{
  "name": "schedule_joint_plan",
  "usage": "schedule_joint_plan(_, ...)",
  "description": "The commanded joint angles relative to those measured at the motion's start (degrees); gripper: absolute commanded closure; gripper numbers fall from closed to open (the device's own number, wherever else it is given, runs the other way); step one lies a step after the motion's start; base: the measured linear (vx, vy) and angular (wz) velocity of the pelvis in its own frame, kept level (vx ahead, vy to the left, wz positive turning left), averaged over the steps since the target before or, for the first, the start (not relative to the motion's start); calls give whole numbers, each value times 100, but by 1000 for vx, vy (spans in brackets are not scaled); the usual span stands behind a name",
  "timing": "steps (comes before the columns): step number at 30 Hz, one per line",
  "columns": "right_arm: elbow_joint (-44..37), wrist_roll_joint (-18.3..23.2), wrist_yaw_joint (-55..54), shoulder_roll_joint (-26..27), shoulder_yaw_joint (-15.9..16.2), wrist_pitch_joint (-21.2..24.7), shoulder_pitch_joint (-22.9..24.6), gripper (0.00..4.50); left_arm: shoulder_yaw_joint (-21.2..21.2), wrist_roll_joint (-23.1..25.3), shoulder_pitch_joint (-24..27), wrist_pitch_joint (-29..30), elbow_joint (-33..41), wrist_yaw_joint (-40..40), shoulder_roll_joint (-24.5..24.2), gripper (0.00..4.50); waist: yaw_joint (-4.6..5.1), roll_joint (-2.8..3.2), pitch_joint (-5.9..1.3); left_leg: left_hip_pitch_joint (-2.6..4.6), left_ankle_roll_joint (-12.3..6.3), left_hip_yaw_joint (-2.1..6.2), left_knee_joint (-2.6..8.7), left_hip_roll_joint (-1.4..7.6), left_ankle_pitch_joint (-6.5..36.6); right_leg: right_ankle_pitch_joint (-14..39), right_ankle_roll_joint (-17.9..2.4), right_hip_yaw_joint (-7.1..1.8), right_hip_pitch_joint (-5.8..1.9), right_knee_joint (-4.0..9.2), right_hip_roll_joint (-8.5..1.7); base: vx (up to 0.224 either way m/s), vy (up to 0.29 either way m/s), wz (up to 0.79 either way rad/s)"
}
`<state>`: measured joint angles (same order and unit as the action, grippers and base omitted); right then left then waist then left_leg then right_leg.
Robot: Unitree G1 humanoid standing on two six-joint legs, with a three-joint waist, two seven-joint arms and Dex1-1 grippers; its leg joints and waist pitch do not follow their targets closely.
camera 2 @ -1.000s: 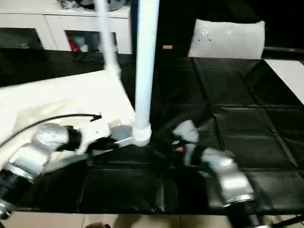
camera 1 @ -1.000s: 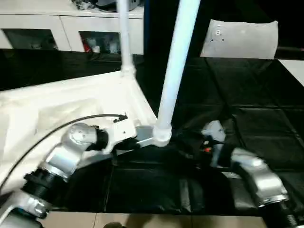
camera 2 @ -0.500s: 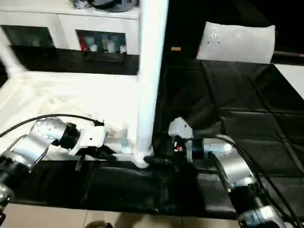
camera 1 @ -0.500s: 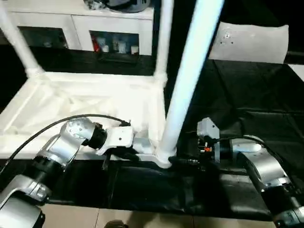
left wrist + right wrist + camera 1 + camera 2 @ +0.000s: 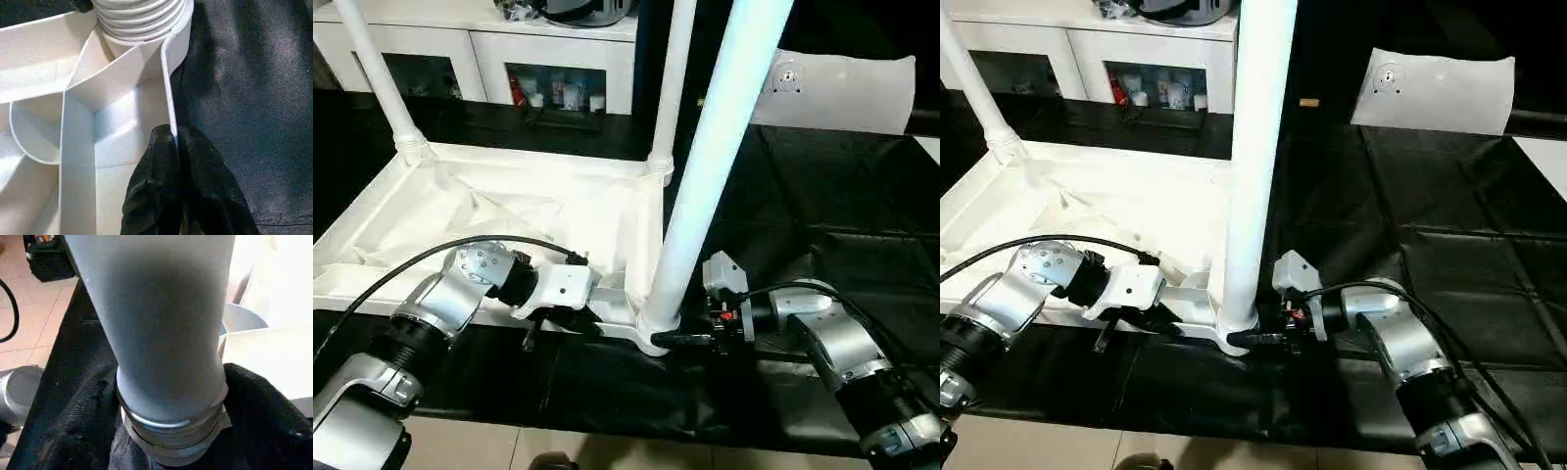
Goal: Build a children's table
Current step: Rotate leg to tighten
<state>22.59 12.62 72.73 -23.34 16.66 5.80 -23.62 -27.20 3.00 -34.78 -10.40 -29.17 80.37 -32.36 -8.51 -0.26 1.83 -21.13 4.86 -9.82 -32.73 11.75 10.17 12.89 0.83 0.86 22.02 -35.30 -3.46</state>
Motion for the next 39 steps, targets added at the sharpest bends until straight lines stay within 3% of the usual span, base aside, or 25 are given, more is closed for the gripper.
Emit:
schedule_joint_plan(1, 10, -34, 71, 58, 58, -65, -70, 161, -395, 321, -3, -207, -46, 298, 60, 450, 32, -8, -301, 92, -75, -19, 325, 132, 901, -203, -1353, -129, -215, 292, -345, 0, 0, 0)
schedule_joint_plan(10, -233, 54, 118, 98, 95, 67, 203, 173, -313, 352, 13, -191, -151, 145, 80, 450, 23, -3, -311, 104, -84, -20, 319, 139, 868, -276, -1352, -131, -215, 283, -341, 0, 0, 0)
schedule_joint_plan(12, -378, 107, -63, 176, 52, 183, 364, 173, -168, 258, 93, 74, -102, -81, 161, 450, 19, 46, -311, 107, -52, -15, 319, 135, 889, -330, -1354, -130, -208, 281, -335, 0, 0, 0)
schedule_joint_plan(14, -498, 210, -383, 343, -73, 335, 524, 173, 17, 184, 172, 473, -11, -489, 309, 450, 22, 33, -304, 106, -41, -21, 326, 141, 937, -360, -1368, -133, -213, 286, -334, 0, 0, 0)
schedule_joint_plan(18, -506, 184, -1257, 767, -289, 490, 737, 173, 221, 125, 349, 1089, 230, -1090, 569, 450, 49, 37, -242, 124, 122, 2, 410, 140, 1506, 807, -1216, -149, -177, 397, -371, 0, 0, 0)
schedule_joint_plan(19, -492, 144, -1492, 894, -328, 513, 793, 173, 286, 85, 396, 1274, 304, -1252, 665, 450, 88, 39, -191, 153, 227, 24, 449, 131, 1958, 1781, -1037, -163, -133, 495, -398, 0, 0, 0)
schedule_joint_plan(21, -453, 87, -1756, 1031, -361, 548, 830, 173, 347, 55, 433, 1466, 375, -1429, 773, 450, 120, 33, -153, 187, 286, 71, 487, 125, 2328, 2692, -790, -165, -99, 582, -420, -26, 1, -3)
schedule_joint_plan(22, -345, -14, -2179, 1241, -409, 609, 827, 173, 421, 56, 466, 1766, 463, -1700, 950, 450, 160, 30, -146, 175, 321, 95, 513, 120, 2409, 2968, -670, -161, -101, 600, -423, -55, 16, -9)
schedule_joint_plan(24, -107, -183, -3062, 1709, -548, 780, 741, 173, 572, 122, 489, 2382, 595, -2290, 1347, 450, 226, 40, -146, 180, 377, 103, 534, 122, 2440, 3022, -648, -154, -86, 611, -426, -55, 18, -9)
schedule_joint_plan(25, 13, -224, -3425, 1898, -638, 885, 652, 173, 635, 159, 446, 2571, 579, -2556, 1522, 450, 306, 26, -146, 195, 387, 128, 528, 96, 2546, 3222, -581, -127, -60, 654, -424, -52, 37, -10)
schedule_joint_plan(28, 275, -286, -4139, 2237, -825, 1011, 434, 173, 806, 194, 281, 2982, 482, -3204, 1942, 450, 407, -4, -161, 147, 327, 157, 537, 53, 2535, 3261, -472, -90, -87, 660, -419, -33, 31, -7)
schedule_joint_plan(30, 361, -300, -4422, 2384, -902, 1055, 358, 173, 897, 273, 195, 3144, 451, -3554, 2132, 450, 444, 43, -174, 172, 240, 155, 535, 60, 2626, 3013, -528, -95, -49, 690, -412, 0, 0, 0)
schedule_joint_plan(32, 399, -475, -4536, 2395, -812, 990, 323, 173, 925, 345, 147, 3224, 453, -3697, 2225, 450, 467, 36, -180, 131, 201, 148, 558, 60, 2585, 2667, -582, -84, -82, 686, -394, 0, 0, 0)
schedule_joint_plan(34, 381, -442, -4459, 2425, -830, 890, 348, 173, 830, 467, 116, 3131, 455, -3679, 2180, 450, 462, 36, -179, 162, 135, 119, 544, 58, 2606, 2434, -635, -107, -37, 702, -386, 0, 0, 0)
schedule_joint_plan(36, 363, -408, -4430, 2443, -853, 873, 360, 117, 804, 487, 126, 3124, 465, -3640, 2150, 450, 465, 50, -171, 160, 119, 114, 543, 55, 2638, 2438, -651, -114, -37, 708, -388, 0, 0, 0)
schedule_joint_plan(39, 274, -508, -4545, 2440, -955, 756, 460, 92, 773, 680, 271, 3234, 665, -3540, 1973, 450, 464, 42, -172, 147, 98, 111, 546, 58, 2607, 2513, -627, -121, -40, 718, -406, 0, 0, 0)
